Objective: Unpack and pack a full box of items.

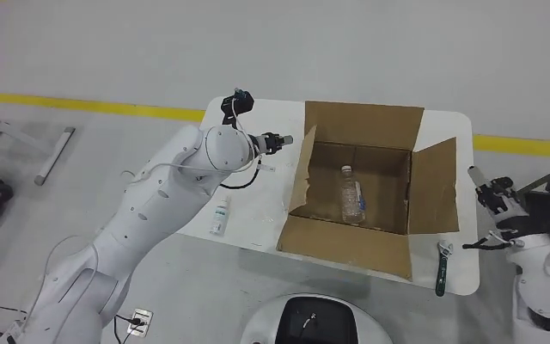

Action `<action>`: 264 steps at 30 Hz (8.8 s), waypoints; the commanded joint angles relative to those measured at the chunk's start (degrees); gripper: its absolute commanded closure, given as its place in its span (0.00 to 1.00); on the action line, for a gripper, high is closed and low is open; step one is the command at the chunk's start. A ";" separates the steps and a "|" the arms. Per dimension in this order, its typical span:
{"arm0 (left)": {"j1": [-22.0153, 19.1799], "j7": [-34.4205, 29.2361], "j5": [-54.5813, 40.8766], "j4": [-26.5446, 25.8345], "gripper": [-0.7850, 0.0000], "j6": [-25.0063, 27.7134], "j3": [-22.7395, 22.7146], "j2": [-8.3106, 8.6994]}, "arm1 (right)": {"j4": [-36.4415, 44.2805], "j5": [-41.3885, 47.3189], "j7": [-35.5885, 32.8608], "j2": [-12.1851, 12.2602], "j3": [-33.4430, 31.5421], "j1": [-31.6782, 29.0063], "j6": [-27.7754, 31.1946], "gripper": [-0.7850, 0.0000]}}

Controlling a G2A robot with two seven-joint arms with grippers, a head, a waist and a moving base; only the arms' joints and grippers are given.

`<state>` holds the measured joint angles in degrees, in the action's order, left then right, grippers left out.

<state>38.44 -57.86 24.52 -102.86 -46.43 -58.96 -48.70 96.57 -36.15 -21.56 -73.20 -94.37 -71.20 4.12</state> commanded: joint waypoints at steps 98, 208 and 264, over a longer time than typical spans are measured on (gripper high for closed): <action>25.12 -1.44 10.60 23.29 0.00 43.13 -7.89 4.64 | 2.78 -34.72 23.95 1.15 2.11 -6.10 1.31 1.00; 11.56 -5.76 -17.63 -17.79 1.00 46.00 -14.93 3.74 | 2.78 -34.72 23.95 1.15 2.11 -6.10 1.31 1.00; -16.66 2.31 -22.55 19.30 1.00 38.63 23.91 -12.15 | 2.78 -34.72 23.95 1.15 2.11 -6.10 1.31 1.00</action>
<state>21.78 -55.57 1.97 -83.56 -7.81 -35.06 -60.86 99.35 -70.87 2.39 -72.05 -92.26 -77.30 5.44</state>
